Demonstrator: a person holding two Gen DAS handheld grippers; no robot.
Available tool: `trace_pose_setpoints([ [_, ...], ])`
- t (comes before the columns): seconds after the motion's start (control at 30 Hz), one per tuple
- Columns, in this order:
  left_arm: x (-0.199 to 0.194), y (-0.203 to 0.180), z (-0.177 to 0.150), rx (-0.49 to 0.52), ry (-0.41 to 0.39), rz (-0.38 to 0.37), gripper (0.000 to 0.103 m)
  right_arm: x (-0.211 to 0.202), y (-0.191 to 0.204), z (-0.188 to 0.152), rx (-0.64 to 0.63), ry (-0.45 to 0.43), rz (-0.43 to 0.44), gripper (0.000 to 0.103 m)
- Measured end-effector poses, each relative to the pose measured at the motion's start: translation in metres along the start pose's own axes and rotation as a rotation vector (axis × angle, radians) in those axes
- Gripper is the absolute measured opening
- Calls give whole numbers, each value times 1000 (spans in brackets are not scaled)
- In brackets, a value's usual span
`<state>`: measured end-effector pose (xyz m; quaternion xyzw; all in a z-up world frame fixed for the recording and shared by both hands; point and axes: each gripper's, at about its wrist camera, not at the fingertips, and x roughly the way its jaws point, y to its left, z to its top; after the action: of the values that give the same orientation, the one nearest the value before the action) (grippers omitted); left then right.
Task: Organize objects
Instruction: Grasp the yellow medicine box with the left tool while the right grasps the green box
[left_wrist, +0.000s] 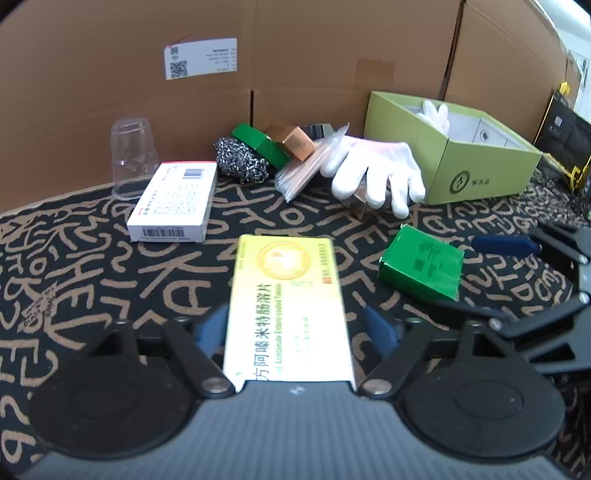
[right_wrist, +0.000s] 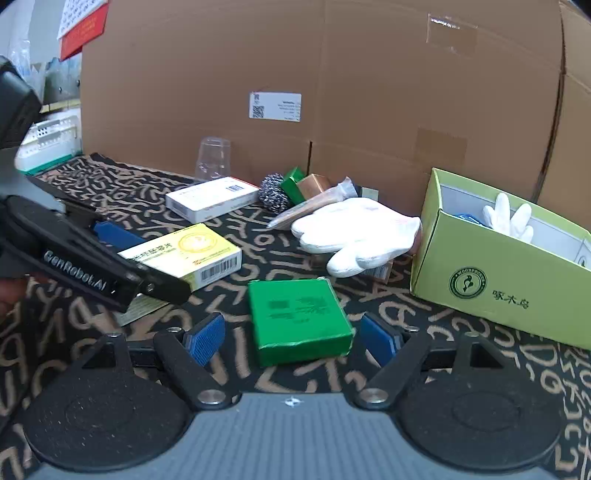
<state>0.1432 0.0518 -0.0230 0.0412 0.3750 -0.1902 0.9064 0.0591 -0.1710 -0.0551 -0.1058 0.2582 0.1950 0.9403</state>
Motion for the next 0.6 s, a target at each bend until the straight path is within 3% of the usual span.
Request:
trace_pose_setpoints([
  [0.1,5,1,1,-7,20,-5,67,11,-6,3,11,8,19,83],
  [0.27,13,1,6,3,24,22,79,24,-5,1,34,41,42,77],
  [0.37,17,-4,7,40,20,48,75,21,-7,1,43,30,38,71],
  [0.43,17,-8,7,60,15,51,66,20,-9,0,61,32,42,70],
  [0.6,16,-10,8,52,21,58,65,16,-7,-1,63,22,29,70],
])
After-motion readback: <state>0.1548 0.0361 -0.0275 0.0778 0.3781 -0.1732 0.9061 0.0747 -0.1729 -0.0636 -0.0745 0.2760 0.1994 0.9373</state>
